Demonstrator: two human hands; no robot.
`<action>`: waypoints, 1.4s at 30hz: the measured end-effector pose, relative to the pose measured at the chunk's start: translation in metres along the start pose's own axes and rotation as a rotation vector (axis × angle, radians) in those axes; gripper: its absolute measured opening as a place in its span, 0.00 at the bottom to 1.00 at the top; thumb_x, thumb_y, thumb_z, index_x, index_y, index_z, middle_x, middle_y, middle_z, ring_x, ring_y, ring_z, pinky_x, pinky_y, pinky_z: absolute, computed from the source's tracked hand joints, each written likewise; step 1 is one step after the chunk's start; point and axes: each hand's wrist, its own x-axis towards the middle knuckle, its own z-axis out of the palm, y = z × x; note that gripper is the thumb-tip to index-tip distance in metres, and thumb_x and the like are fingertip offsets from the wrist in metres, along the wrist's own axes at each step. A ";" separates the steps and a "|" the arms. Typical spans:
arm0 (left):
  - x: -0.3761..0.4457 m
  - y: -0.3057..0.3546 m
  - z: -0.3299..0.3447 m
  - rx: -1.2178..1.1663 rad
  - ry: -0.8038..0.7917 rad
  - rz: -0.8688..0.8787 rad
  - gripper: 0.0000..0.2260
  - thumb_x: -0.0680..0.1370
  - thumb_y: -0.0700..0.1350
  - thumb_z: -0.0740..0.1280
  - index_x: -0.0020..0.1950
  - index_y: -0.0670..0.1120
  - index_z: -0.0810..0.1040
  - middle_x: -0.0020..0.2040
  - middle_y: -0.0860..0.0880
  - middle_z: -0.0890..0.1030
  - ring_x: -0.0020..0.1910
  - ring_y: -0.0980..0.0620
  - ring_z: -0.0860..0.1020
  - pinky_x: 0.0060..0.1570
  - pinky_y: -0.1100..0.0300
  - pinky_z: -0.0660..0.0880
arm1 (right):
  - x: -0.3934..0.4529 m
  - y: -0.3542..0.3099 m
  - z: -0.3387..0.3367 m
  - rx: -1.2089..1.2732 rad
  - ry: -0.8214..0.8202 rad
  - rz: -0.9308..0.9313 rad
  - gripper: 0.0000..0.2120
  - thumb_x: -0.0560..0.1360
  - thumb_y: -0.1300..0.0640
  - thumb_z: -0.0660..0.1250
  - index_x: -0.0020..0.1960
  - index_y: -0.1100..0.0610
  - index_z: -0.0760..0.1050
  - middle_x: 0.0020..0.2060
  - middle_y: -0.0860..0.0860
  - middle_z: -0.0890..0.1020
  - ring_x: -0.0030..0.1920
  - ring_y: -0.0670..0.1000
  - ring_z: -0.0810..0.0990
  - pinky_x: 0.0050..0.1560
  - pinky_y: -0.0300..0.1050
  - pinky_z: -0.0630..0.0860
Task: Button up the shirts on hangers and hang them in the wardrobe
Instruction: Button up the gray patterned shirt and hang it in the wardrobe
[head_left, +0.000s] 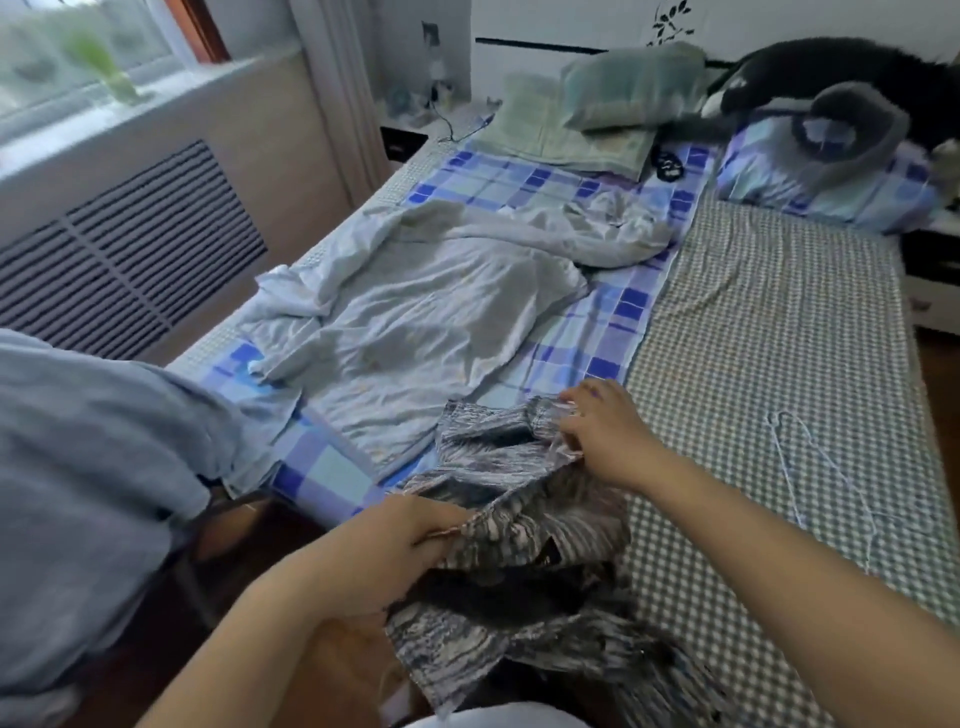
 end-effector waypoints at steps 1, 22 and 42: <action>-0.004 -0.004 -0.002 -0.011 0.015 -0.026 0.12 0.85 0.47 0.63 0.68 0.48 0.77 0.60 0.55 0.82 0.51 0.63 0.78 0.49 0.72 0.70 | 0.002 0.005 -0.002 -0.013 -0.051 -0.016 0.12 0.76 0.61 0.68 0.57 0.50 0.81 0.73 0.50 0.72 0.78 0.58 0.59 0.79 0.61 0.49; -0.107 -0.108 -0.098 -0.424 0.784 0.383 0.17 0.80 0.35 0.64 0.47 0.57 0.82 0.45 0.59 0.85 0.49 0.61 0.81 0.52 0.60 0.73 | -0.172 -0.185 -0.193 0.048 1.286 0.486 0.17 0.79 0.57 0.57 0.58 0.58 0.82 0.49 0.56 0.86 0.47 0.59 0.84 0.47 0.49 0.79; -0.141 -0.163 -0.188 0.952 0.596 0.817 0.52 0.75 0.30 0.63 0.76 0.76 0.39 0.41 0.52 0.67 0.28 0.47 0.73 0.26 0.51 0.73 | -0.233 -0.207 -0.242 0.083 0.676 0.635 0.06 0.77 0.58 0.73 0.53 0.55 0.86 0.49 0.55 0.87 0.51 0.58 0.84 0.48 0.49 0.75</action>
